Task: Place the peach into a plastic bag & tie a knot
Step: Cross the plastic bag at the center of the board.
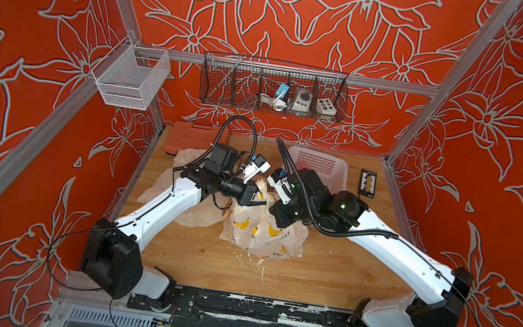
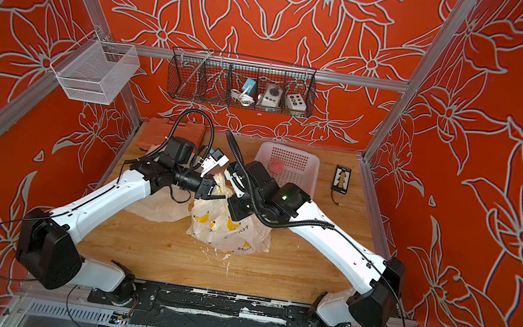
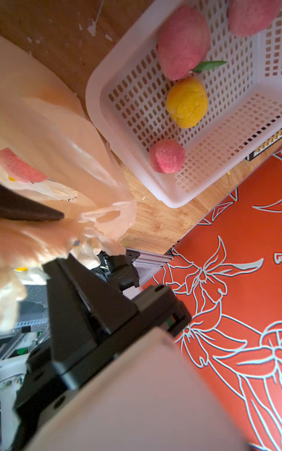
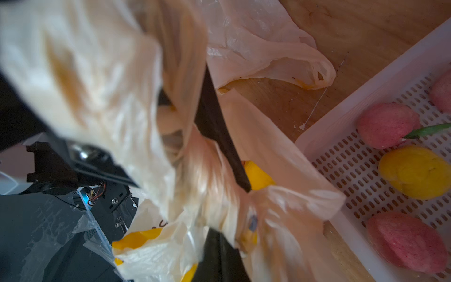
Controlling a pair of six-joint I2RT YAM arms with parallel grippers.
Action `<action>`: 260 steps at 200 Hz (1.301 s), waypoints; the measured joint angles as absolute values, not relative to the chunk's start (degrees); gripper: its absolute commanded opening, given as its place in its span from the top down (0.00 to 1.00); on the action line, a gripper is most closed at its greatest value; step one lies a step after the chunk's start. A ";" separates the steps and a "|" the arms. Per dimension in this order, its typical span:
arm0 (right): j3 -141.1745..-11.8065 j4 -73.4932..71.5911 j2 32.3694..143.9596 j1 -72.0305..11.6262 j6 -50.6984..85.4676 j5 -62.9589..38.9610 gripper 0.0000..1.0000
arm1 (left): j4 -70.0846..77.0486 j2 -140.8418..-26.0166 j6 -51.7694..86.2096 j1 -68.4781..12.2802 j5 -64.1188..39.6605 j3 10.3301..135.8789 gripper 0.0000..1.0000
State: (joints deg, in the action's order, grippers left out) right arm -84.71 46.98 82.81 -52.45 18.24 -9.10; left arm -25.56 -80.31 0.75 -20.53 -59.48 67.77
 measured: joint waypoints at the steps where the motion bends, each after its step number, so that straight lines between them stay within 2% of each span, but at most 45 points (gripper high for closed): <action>1: -84.82 47.13 82.83 -52.38 18.22 -9.15 1.00 | -25.58 -80.29 0.78 -20.51 -59.46 67.77 0.92; 31: -88.44 51.44 81.89 -50.65 17.56 -17.19 1.00 | -25.12 -79.66 2.31 -19.25 -59.16 67.92 0.93; 62: -86.94 45.95 79.07 -51.29 22.55 -26.89 1.00 | -24.64 -79.53 5.08 -19.92 -60.84 68.47 0.98; 102: -82.43 35.66 81.62 -52.18 29.56 -27.90 1.00 | -22.90 -79.11 11.20 -20.62 -61.32 68.42 0.97; 128: -80.44 31.92 83.99 -52.45 29.65 -24.16 1.00 | -23.88 -79.15 12.62 -19.75 -57.95 67.48 0.91; 180: -77.89 30.48 84.27 -53.78 24.05 -19.16 1.00 | -26.74 -79.37 10.46 -18.83 -55.55 66.61 0.72; 223: -75.00 27.53 83.26 -53.10 24.80 -24.14 1.00 | -31.31 -79.46 6.57 -17.37 -56.97 66.61 0.65; 260: -73.58 26.09 82.94 -50.59 26.85 -30.92 1.00 | -35.68 -79.24 2.81 -15.00 -59.68 67.18 0.66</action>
State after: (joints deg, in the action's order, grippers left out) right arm -73.58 26.09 82.94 -50.59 26.85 -30.92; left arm -35.68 -79.24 2.81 -15.00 -59.68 67.18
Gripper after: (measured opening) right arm 0.049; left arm 0.344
